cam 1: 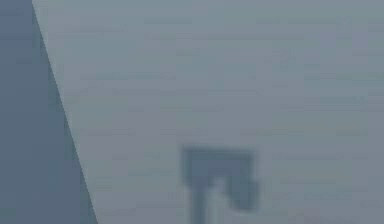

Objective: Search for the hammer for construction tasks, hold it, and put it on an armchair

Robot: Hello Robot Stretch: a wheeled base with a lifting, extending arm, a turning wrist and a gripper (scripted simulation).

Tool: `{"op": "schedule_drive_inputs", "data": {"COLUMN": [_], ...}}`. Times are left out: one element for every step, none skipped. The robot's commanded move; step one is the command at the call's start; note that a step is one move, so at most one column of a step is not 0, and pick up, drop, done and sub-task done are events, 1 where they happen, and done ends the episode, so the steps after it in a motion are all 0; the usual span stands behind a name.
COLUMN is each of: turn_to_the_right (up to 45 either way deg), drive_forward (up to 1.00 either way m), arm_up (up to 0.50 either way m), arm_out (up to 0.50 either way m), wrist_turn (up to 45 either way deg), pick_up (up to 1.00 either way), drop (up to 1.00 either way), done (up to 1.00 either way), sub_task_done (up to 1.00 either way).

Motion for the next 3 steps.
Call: {"op": "schedule_drive_inputs", "data": {"turn_to_the_right": [0.0, 0.0, 0.0], "drive_forward": [0.00, 0.00, 0.00], "arm_up": [-0.32, 0.00, 0.10], "arm_out": [0.00, 0.00, 0.00], "wrist_turn": [0.0, 0.0, 0.0], "pick_up": [0.00, 0.00, 0.00], "drop": [0.00, 1.00, 0.00], "done": [0.00, 0.00, 0.00], "sub_task_done": [0.00, 0.00, 0.00]}}
